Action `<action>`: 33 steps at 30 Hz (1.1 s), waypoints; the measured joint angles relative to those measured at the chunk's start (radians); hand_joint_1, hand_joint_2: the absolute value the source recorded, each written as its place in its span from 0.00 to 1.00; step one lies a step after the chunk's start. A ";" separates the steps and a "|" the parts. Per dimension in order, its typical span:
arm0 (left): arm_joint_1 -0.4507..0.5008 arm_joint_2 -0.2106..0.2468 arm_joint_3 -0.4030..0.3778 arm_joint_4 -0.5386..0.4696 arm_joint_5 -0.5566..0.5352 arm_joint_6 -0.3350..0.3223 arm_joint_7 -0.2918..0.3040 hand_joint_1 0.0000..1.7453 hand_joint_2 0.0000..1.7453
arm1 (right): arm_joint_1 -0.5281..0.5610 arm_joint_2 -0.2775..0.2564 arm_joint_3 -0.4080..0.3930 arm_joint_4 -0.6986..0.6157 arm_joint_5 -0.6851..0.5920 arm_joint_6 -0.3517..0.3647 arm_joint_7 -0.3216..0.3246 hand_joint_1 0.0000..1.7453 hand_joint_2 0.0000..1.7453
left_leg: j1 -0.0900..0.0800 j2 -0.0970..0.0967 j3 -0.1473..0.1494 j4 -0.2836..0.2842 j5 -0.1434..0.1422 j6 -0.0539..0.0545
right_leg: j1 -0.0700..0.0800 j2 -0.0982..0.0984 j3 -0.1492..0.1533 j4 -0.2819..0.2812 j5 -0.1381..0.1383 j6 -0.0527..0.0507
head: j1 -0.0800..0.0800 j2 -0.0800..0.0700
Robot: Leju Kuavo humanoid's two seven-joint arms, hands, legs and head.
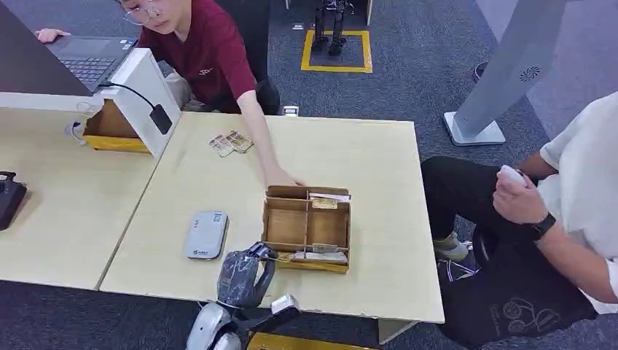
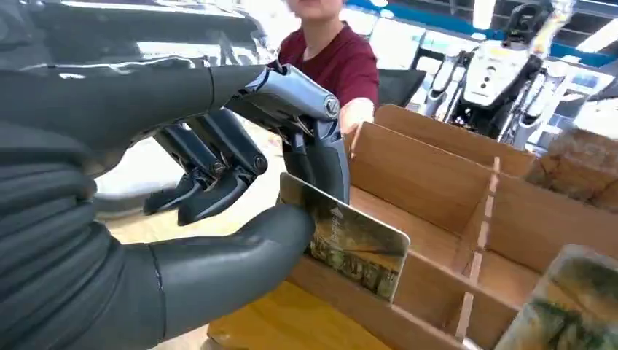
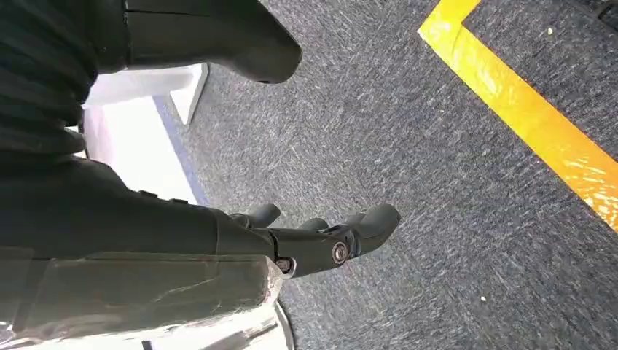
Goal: Pass the card to the sensor for recognition and then transmit it.
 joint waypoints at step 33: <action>-0.380 0.056 -0.333 -0.202 0.387 -0.038 0.372 1.00 1.00 | 0.017 0.000 -0.002 0.000 0.034 0.011 0.008 0.00 1.00 | 0.000 -0.001 -0.002 0.001 0.001 0.000 | 0.000 -0.001 0.000 0.000 0.001 0.000 | 0.000 0.000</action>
